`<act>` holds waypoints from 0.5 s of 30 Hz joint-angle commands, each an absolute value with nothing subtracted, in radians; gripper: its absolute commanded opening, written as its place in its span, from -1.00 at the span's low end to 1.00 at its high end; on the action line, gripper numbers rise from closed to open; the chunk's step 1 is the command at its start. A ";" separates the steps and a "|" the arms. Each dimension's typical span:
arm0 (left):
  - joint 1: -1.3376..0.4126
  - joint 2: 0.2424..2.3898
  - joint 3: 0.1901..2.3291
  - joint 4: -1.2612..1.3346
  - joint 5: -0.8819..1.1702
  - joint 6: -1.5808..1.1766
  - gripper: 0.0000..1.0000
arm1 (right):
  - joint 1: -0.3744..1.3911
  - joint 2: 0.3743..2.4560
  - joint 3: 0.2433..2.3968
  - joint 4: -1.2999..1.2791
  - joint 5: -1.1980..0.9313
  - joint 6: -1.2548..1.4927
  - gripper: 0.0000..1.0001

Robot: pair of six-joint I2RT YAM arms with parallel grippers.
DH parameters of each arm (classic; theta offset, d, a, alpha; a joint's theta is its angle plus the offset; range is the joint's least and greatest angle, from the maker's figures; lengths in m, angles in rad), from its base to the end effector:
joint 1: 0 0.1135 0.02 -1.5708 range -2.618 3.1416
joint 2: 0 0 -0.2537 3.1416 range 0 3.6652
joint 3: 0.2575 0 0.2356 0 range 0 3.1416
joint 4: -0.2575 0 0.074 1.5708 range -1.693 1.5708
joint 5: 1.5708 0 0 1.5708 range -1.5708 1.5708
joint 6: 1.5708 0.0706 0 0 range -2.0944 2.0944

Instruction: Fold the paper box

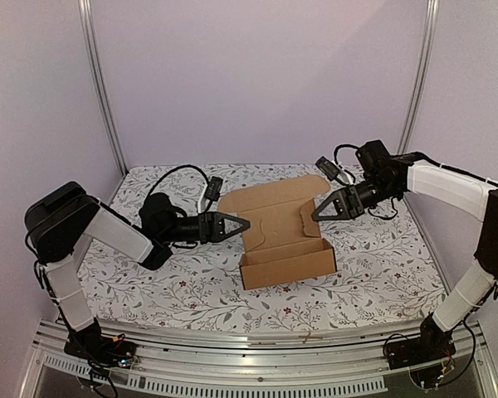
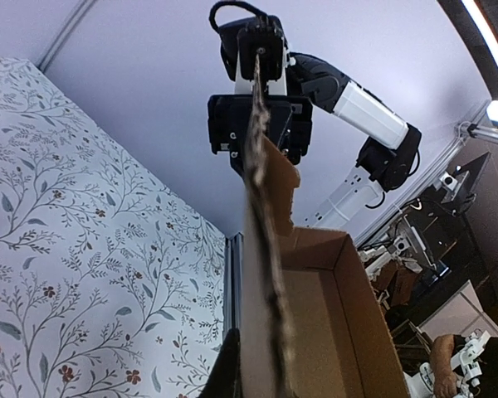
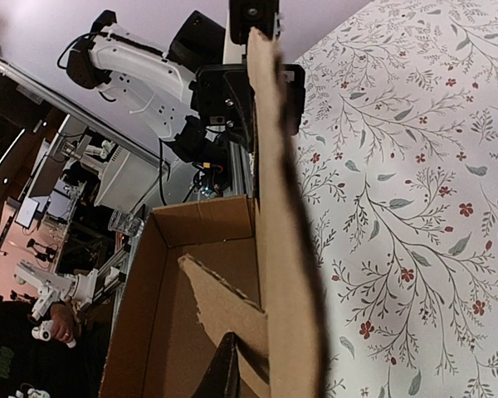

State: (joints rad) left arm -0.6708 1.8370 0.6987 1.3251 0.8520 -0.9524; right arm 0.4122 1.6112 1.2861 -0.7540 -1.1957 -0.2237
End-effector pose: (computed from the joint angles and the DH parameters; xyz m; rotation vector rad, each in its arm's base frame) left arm 0.2451 -0.2624 0.1989 0.6225 1.6528 -1.8398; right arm 0.2600 0.1854 0.2630 -1.0945 2.0660 1.6169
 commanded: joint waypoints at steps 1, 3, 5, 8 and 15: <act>-0.677 1.836 0.718 1.505 0.829 -0.945 -1.00 | 0.434 1.607 1.251 -0.622 -1.142 -0.116 -0.86; -0.676 1.825 0.715 1.467 0.806 -0.924 -1.00 | 0.435 1.600 1.246 -0.600 -1.102 -0.088 -0.98; -0.675 1.805 0.707 1.403 0.770 -0.885 -0.98 | 0.434 1.589 1.243 -0.599 -1.042 -0.078 -1.00; -0.672 1.761 0.689 1.259 0.707 -0.810 -0.58 | 0.433 1.568 1.235 -0.602 -0.963 -0.085 -1.00; -0.667 1.534 0.674 0.588 0.574 -0.448 0.00 | 0.433 1.535 1.214 -0.654 -0.848 -0.181 -1.00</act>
